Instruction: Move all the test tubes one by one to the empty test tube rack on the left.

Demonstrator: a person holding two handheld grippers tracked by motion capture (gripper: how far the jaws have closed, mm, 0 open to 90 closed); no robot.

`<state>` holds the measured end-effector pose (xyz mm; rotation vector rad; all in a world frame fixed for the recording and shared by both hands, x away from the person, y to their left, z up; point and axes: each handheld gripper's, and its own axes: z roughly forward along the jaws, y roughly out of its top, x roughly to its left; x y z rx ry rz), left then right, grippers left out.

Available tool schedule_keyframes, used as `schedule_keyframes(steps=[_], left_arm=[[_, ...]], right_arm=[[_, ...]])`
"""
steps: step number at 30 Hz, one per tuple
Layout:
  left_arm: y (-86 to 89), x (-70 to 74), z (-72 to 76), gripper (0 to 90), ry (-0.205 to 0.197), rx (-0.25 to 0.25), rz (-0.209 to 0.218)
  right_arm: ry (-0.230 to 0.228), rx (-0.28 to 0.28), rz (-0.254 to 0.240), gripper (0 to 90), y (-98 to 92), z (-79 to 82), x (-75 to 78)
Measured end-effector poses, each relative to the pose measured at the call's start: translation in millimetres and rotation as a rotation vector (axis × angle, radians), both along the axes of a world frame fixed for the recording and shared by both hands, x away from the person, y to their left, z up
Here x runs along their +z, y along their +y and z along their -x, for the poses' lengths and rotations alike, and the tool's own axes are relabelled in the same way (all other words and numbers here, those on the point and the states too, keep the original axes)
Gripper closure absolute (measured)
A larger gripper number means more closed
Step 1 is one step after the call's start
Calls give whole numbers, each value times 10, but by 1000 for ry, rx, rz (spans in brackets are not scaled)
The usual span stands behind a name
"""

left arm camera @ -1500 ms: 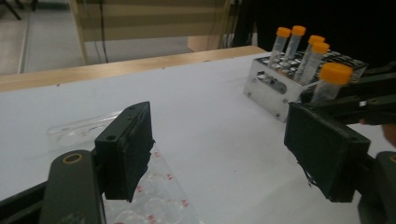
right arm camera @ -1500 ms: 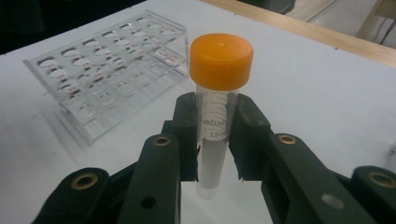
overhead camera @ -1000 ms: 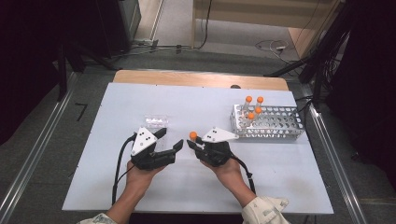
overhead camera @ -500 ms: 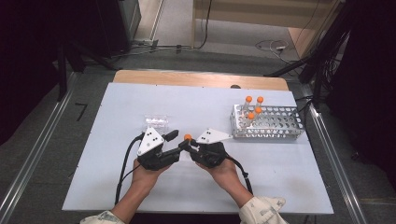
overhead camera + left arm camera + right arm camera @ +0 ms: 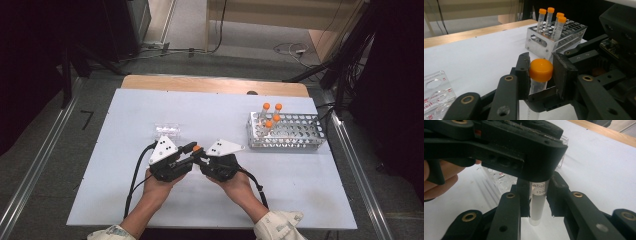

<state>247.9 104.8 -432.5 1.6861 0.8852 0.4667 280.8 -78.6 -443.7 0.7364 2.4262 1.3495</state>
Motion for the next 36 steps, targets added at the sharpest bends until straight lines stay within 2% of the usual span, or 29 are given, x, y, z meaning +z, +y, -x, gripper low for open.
schedule_keyframes(steps=[8, 12, 14, 15, 23, 26, 36], left_arm=[[11, 4, -10, 703, 4, -3, 7], [42, 42, -24, 704, 0, 2, 19], [53, 73, -25, 704, -8, 5, 17], [53, 73, -25, 704, -8, 5, 17], [129, 179, -56, 703, -28, 38, 13], [166, 218, -79, 703, -35, 46, 16], [280, 317, -159, 703, -29, 77, -2]], right_arm=[[13, -1, -9, 702, -12, -2, 8], [36, 18, -27, 460, -30, -26, 14], [33, 1, -9, 313, -32, -28, 10], [34, -6, 1, 275, -33, -39, 1], [40, -55, 9, 195, -192, -96, -71], [47, -72, -8, 178, -277, -93, -81], [42, -120, -14, 173, -457, -118, -92]])
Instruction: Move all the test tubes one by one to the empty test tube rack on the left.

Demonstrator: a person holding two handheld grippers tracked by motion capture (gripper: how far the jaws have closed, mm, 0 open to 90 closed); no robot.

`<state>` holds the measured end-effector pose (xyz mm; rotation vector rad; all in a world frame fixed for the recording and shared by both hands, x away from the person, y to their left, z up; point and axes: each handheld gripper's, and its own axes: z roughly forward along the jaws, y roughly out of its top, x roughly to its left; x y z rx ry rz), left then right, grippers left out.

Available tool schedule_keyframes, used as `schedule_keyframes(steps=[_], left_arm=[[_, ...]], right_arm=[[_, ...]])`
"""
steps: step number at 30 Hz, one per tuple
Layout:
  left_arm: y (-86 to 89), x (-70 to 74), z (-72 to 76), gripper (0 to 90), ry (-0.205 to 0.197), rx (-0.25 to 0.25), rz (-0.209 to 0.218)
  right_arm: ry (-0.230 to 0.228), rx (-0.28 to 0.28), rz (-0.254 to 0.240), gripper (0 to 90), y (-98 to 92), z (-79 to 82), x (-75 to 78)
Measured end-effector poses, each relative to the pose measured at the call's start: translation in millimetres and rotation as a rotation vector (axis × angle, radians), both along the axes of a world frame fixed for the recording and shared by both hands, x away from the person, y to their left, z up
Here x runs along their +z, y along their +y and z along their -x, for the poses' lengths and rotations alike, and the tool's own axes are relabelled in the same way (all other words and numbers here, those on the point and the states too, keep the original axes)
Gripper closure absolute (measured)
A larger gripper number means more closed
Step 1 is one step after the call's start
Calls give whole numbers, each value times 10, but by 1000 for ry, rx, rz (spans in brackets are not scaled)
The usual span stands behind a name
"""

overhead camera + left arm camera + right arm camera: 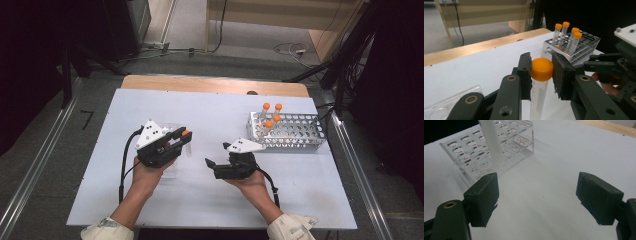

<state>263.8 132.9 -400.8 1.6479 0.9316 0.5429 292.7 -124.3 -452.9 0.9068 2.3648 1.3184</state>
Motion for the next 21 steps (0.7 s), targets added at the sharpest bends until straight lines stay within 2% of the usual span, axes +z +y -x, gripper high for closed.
schedule_keyframes(steps=[5, 10, 13, 18, 21], left_arm=[[115, 62, -18, 702, -22, 39, 16], [306, 155, -62, 702, -42, 92, 57], [381, 185, -103, 702, -51, 119, 55], [531, 184, -224, 703, -38, 179, 53], [609, 168, -300, 703, -45, 219, 56]], right_arm=[[3, -14, 2, 174, -62, 2, 6], [7, -34, -4, 177, -105, -11, 6], [9, -39, -6, 178, -120, -12, 8], [6, -45, -9, 181, -147, -10, 13], [8, -51, -14, 185, -171, -14, 15]])
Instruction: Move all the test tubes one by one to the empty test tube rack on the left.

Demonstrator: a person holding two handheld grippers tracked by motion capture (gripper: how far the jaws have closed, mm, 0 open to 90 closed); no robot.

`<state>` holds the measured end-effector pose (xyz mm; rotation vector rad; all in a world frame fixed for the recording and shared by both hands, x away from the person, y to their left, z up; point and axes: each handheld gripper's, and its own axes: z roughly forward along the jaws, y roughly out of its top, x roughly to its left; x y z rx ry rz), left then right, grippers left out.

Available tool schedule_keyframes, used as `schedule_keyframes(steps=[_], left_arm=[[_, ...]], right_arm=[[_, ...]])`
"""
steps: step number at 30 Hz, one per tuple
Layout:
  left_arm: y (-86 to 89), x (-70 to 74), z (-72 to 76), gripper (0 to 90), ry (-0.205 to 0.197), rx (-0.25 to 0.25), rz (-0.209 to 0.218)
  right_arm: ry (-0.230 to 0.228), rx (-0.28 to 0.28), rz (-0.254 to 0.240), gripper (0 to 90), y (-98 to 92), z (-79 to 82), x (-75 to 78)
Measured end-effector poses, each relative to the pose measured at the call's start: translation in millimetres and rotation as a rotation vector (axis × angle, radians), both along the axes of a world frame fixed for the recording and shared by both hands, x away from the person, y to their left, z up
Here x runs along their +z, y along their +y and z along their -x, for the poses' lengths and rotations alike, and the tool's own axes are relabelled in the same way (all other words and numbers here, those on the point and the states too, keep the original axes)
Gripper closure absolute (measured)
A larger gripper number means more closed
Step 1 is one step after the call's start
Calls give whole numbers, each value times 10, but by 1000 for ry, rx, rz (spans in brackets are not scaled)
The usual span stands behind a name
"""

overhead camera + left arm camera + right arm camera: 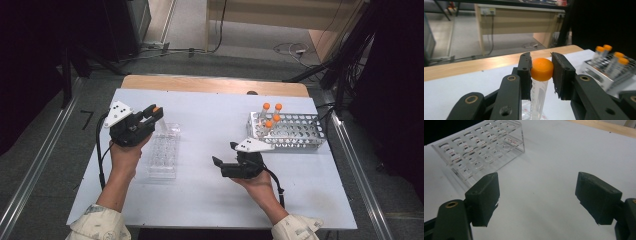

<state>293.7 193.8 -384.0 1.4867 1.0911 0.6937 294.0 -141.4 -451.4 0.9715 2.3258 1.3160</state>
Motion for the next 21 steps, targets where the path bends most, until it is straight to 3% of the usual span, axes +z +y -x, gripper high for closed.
schedule_keyframes(steps=[9, 14, 21], left_arm=[[99, -56, -178, 703, 12, 65, -20], [137, -76, -211, 702, 4, 79, -24], [123, -145, -247, 702, 27, 83, -51]], right_arm=[[4, -1, -4, 189, -24, -17, -6], [7, -5, -4, 192, -28, -21, -14], [7, -7, -7, 193, -32, -23, -16]])
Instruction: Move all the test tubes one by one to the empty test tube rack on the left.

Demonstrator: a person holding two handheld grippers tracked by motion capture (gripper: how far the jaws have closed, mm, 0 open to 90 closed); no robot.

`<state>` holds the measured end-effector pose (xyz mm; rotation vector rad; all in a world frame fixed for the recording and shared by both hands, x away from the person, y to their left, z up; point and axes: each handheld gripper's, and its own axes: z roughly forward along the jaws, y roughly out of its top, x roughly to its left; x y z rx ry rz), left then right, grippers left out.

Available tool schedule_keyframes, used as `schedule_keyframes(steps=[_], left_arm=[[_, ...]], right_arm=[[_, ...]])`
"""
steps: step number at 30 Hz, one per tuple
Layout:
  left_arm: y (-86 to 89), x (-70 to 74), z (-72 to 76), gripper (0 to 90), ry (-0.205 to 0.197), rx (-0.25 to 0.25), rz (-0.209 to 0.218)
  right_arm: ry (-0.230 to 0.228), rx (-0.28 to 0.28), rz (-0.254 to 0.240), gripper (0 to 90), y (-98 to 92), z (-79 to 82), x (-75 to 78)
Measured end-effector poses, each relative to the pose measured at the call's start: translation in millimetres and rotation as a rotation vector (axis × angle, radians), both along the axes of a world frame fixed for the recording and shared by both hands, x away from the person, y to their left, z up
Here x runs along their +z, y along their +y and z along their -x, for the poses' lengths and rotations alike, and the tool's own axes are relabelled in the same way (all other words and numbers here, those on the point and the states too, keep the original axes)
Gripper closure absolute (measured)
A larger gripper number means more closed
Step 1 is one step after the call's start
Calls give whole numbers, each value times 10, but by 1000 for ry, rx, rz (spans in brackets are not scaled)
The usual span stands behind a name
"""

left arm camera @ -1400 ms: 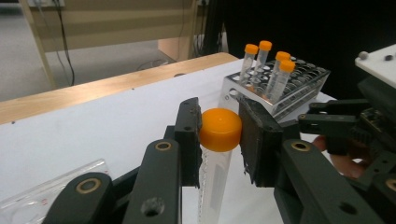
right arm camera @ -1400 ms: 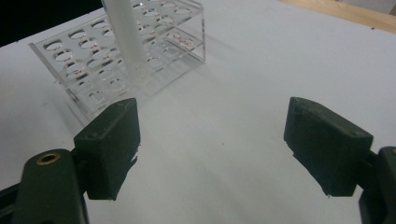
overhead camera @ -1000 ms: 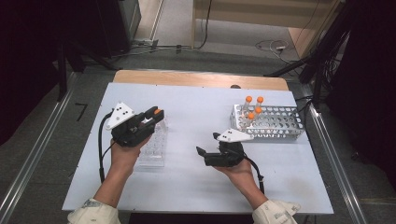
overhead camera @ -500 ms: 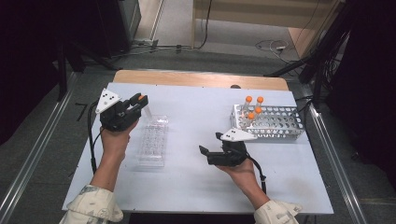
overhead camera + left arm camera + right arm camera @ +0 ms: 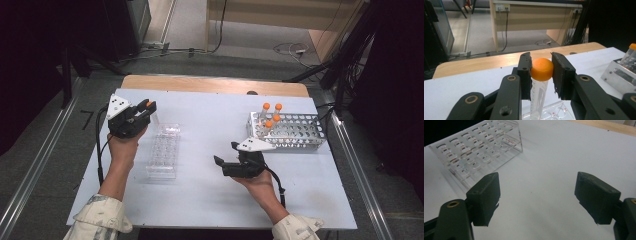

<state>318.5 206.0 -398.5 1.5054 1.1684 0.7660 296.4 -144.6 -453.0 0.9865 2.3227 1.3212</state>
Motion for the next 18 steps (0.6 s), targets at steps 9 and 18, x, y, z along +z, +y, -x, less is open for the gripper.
schedule_keyframes(steps=[9, 18], left_arm=[[-49, -158, -27, 701, 24, -23, -37], [-112, -308, -29, 698, 49, -19, -87]], right_arm=[[6, -5, 4, 195, -15, -8, -5], [3, -9, 1, 197, -34, -14, -5]])
